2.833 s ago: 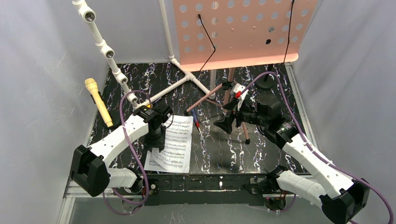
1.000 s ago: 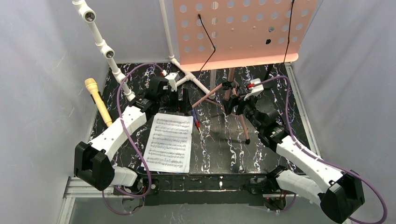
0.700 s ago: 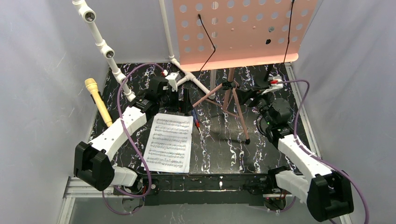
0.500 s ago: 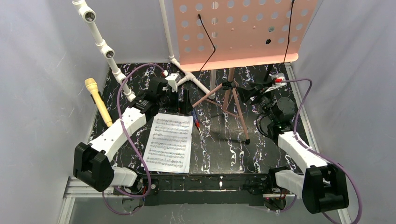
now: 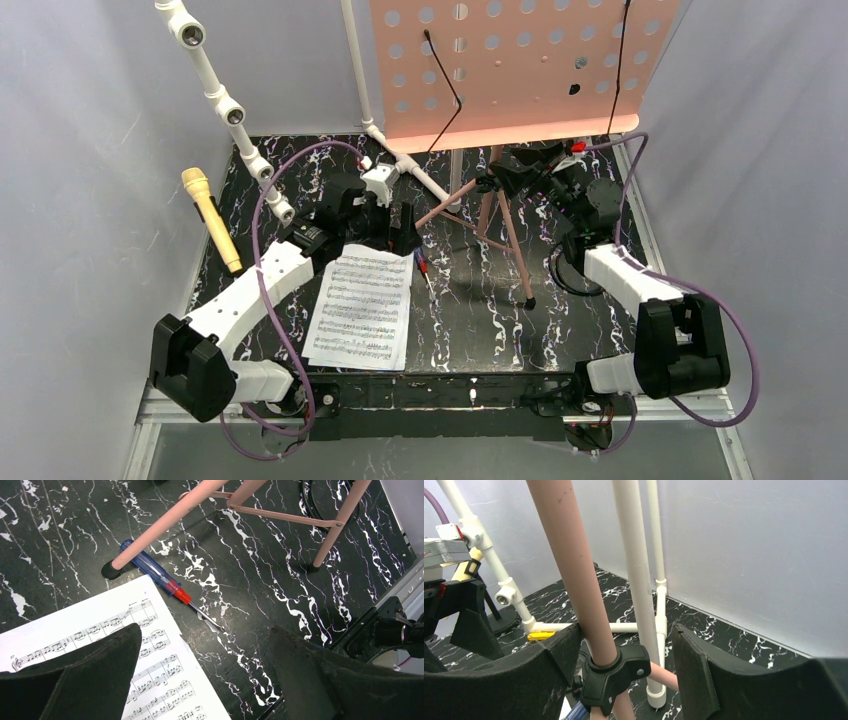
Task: Pack up the instrument practice props
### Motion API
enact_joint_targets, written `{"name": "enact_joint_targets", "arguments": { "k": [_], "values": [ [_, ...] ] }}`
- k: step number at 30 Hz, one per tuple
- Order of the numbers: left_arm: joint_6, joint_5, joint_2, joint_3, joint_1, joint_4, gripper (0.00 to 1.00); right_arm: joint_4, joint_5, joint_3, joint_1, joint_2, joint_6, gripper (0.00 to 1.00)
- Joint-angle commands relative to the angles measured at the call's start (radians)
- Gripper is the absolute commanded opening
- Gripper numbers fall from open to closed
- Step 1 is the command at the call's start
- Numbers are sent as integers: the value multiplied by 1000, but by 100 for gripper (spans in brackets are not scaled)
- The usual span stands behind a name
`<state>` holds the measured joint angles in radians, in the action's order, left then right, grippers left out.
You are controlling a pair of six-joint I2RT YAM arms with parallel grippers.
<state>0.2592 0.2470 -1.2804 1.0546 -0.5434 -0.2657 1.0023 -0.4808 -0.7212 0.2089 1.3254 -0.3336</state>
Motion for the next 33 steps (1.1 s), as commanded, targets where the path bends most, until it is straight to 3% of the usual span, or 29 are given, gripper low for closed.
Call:
{"name": "enact_joint_targets", "arguments": {
  "k": [1, 10, 18, 24, 28, 33],
  "values": [
    [-41, -17, 52, -23, -32, 40, 98, 76, -110, -92, -5, 51, 48, 73],
    [-64, -35, 94, -56, -72, 107, 98, 16, -215, -141, -4, 130, 120, 60],
    [-132, -77, 87, -24, -146, 140, 98, -157, -228, -178, -2, 136, 253, 57],
    [-163, -119, 83, -49, -199, 257, 98, -360, -171, -207, 17, 121, 409, 51],
    [-196, -139, 82, -73, -243, 354, 98, -398, -162, -210, 21, 128, 443, 40],
    [-253, -177, 67, -98, -297, 473, 98, -402, -168, -195, 30, 124, 446, 18]
  ]
}}
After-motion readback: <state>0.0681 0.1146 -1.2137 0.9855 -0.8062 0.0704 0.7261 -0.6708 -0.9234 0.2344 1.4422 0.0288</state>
